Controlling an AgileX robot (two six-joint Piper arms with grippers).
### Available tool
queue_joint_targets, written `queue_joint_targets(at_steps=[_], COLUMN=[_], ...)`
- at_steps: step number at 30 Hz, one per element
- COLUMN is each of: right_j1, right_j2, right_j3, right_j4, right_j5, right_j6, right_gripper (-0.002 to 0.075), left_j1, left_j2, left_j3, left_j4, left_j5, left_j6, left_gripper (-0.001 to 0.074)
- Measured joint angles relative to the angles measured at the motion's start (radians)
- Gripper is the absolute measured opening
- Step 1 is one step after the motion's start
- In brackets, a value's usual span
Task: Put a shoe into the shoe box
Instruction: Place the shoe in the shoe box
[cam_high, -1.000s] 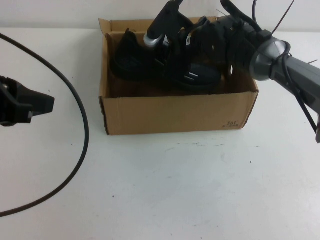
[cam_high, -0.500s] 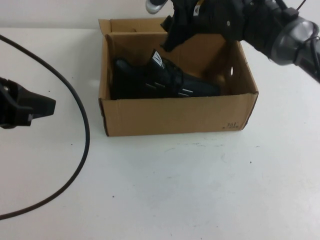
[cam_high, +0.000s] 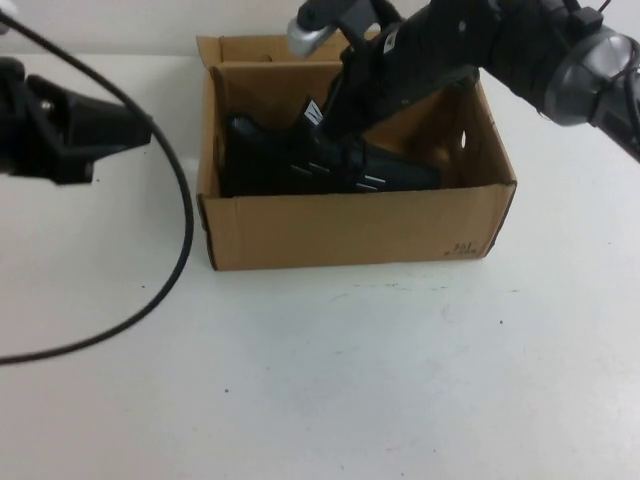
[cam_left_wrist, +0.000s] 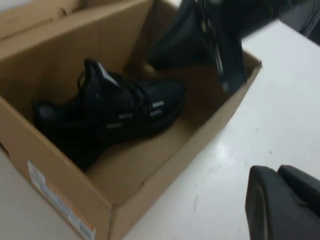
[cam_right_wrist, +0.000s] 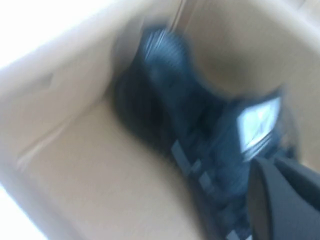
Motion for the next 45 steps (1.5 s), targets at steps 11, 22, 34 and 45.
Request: queue_joint_targets(at_steps=[11, 22, 34, 45], right_j1=[-0.072, -0.131, -0.131, -0.129], right_j2=[0.084, 0.149, 0.206, 0.232], right_j3=[0.0, 0.0, -0.014, -0.108], right_j4=[0.111, 0.213, 0.132, -0.04], right_j5=[0.198, 0.289, 0.159, 0.01], right_j6=[0.094, 0.102, 0.218, 0.312], right_gripper=[-0.0015, -0.0017, -0.0017, -0.0017], left_j1=[-0.291, -0.381, -0.383, -0.383], left_j2=[0.429, 0.64, 0.674, 0.676], left_j3=[-0.339, -0.394, -0.406, -0.408], left_j4=[0.201, 0.446, 0.435, 0.438], left_j5=[-0.194, -0.316, -0.365, -0.33], left_j6=[-0.032, -0.261, -0.269, -0.269], left_gripper=[-0.0001, -0.0001, -0.0001, -0.0002])
